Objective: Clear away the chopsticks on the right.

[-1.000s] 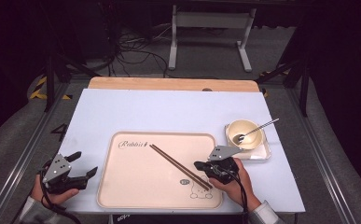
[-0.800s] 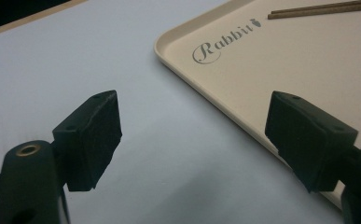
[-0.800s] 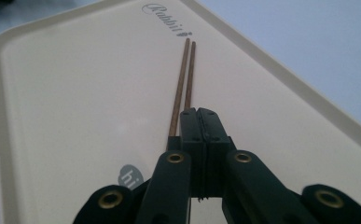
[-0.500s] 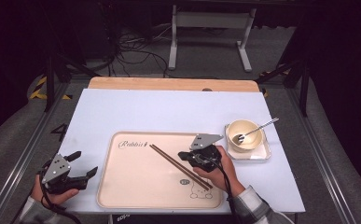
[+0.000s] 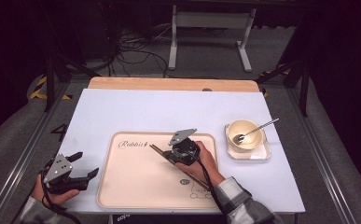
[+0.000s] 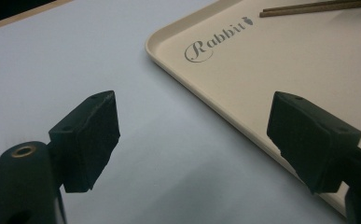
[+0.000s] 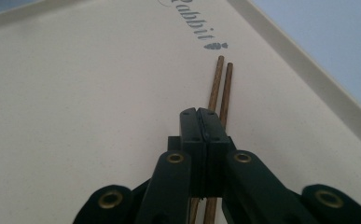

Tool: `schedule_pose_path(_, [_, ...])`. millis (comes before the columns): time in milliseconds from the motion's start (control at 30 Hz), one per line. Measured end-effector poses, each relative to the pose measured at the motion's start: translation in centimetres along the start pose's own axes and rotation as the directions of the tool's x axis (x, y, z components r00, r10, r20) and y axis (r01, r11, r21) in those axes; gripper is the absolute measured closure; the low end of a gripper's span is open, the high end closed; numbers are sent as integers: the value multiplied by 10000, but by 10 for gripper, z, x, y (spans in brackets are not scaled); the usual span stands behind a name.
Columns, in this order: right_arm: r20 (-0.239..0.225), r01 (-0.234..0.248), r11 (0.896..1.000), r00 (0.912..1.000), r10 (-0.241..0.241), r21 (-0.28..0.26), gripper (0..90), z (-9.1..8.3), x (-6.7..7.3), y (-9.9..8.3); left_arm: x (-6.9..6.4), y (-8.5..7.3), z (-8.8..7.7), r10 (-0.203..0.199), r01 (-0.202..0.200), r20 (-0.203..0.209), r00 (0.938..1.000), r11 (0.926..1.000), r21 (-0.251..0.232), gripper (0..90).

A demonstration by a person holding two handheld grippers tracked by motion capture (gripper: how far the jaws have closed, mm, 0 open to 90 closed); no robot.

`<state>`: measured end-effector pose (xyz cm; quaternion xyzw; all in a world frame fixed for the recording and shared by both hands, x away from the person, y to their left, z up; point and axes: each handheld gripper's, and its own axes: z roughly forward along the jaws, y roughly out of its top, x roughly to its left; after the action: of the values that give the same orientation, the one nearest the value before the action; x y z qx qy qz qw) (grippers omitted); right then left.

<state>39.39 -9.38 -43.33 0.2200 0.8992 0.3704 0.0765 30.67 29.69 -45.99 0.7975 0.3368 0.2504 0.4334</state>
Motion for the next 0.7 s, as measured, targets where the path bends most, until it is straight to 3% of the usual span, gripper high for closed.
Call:
schedule_pose_path(400, [-176,286,9978,9995,-276,601,900,26,2,10,0,0,1,16,-16,55,10000,10000,16,178])
schedule_pose_path(700, [211,364,9957,9990,-384,856,900,42,-1,24,0,0,2,25,-26,139,9999,10000,53,181])
